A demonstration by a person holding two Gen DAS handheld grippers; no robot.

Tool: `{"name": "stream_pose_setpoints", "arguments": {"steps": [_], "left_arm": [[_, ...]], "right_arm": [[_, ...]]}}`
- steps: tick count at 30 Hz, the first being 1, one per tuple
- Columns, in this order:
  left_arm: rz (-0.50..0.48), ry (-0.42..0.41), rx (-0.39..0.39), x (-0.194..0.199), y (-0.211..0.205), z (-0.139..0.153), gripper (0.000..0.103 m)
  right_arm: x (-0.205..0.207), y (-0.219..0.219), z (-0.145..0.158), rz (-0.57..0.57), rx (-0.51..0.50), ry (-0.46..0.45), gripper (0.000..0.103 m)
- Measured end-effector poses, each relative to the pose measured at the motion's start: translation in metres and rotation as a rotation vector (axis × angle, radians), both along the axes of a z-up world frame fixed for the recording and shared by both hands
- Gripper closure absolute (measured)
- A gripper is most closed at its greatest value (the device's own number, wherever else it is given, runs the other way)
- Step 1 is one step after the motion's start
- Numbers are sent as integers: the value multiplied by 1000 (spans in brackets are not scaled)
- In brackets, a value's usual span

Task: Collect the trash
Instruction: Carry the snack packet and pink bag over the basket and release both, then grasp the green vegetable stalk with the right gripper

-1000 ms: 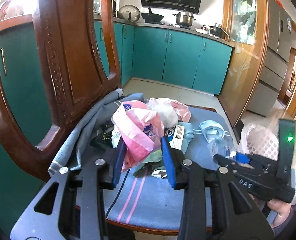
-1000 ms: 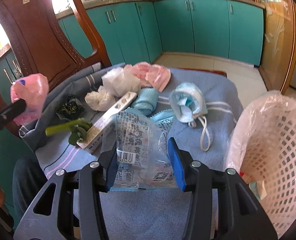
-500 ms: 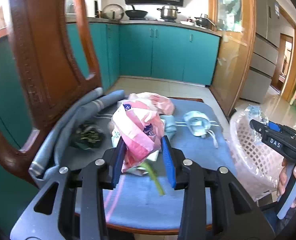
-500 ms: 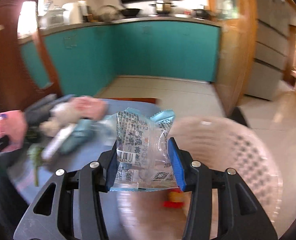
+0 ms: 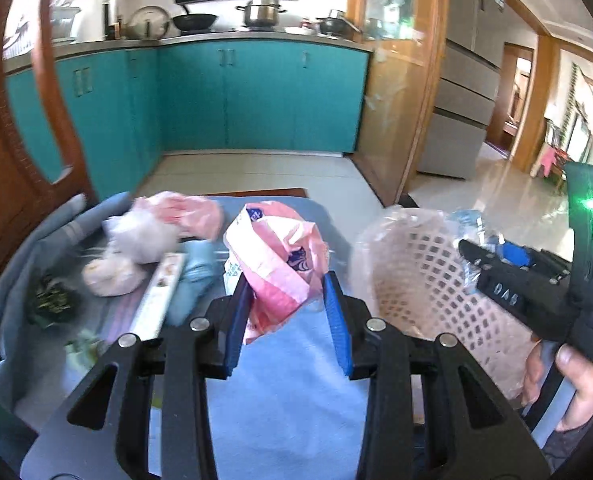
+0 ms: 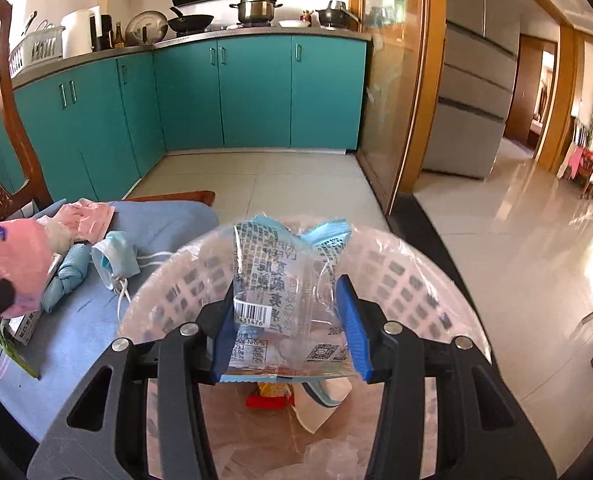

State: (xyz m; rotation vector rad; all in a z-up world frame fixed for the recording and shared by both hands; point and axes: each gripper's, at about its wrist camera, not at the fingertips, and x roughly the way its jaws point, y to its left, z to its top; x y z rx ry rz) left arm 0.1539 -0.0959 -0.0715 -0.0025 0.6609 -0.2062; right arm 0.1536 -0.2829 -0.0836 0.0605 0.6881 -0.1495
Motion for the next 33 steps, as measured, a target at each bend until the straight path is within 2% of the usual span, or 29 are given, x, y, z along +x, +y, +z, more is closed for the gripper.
{"name": "stream_pose_setpoints", "arguments": {"steps": [7, 11, 16, 21, 23, 25, 28, 31, 33], "left_arm": [[-117, 42, -21, 14, -50, -10, 65], [-180, 99, -73, 24, -73, -20, 65], [-218, 119, -55, 25, -94, -28, 62], [-215, 126, -51, 23, -97, -30, 51], [-206, 116, -51, 21, -94, -28, 42], [-197, 104, -52, 18, -88, -23, 38], [-168, 80, -45, 13, -76, -16, 35], [-73, 19, -2, 3, -51, -7, 31], [-4, -3, 37, 1, -32, -4, 30]], "right_arm": [[-8, -37, -8, -99, 38, 14, 56], [-11, -53, -10, -145, 58, 14, 56], [-15, -65, -8, -176, 82, 4, 56], [-13, -68, -7, -183, 96, 7, 56], [-11, -65, -7, -181, 95, 9, 56], [-11, -63, -8, -178, 96, 11, 56], [-10, -62, -8, -172, 106, 14, 49], [-9, -61, -8, -161, 113, 18, 43], [-10, -58, -5, -153, 120, 3, 32]]}}
